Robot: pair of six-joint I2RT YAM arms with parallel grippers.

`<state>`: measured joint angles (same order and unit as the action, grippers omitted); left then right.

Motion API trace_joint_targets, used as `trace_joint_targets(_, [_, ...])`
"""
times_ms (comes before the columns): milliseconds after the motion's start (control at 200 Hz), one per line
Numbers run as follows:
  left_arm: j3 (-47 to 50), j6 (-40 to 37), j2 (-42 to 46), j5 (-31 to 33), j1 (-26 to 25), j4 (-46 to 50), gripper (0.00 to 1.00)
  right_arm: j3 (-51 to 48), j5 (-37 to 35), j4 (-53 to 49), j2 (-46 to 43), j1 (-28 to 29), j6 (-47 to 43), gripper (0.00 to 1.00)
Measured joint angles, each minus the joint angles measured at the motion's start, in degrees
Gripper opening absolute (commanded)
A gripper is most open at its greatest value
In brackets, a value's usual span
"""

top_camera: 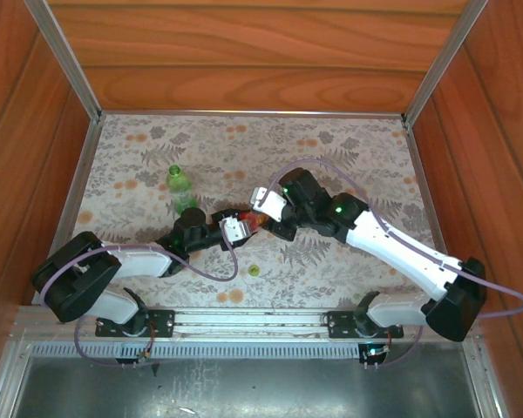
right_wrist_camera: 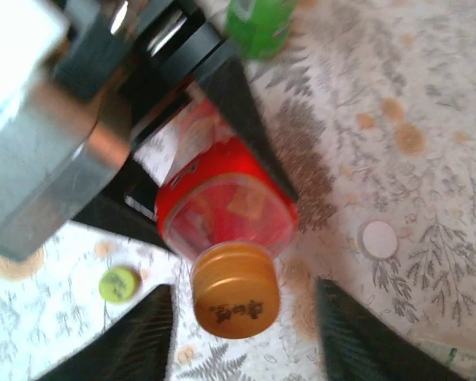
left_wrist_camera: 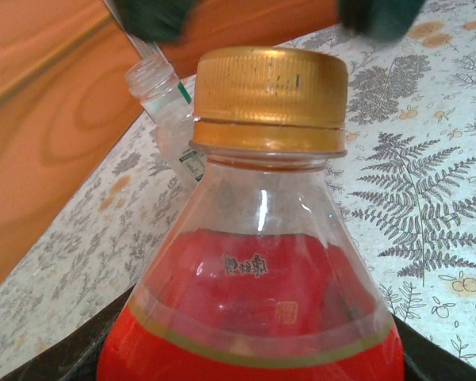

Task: Screw on the bottle caps

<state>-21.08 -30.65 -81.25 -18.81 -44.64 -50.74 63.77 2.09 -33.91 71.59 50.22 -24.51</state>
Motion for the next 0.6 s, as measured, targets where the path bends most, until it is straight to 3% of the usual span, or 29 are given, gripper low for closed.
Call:
trace_joint_targets(210, [-0.35, 6.38, 0.87, -0.66, 0.83, 0.66, 0.58, -0.35, -3.78, 6.27, -5.44, -1.25, 7.98, 1.0])
trace_joint_targets(385, [-2.14, 13.22, 0.87, -3.82, 2.23, 2.49, 0.58, -5.9, -0.07, 14.53, -11.65, -4.96, 14.95, 1.0])
trace_joint_targets(495, [-3.32, 17.27, 1.18, -7.3, 3.52, 3.17, 0.58, -9.07, 6.49, 17.79, -13.84, -7.76, 17.2, 0.83])
trace_joint_targets(600, [-4.52, 20.7, 1.9, -11.04, 4.79, 3.32, 0.58, -10.45, 13.14, 20.11, -14.1, -9.86, 18.23, 0.79])
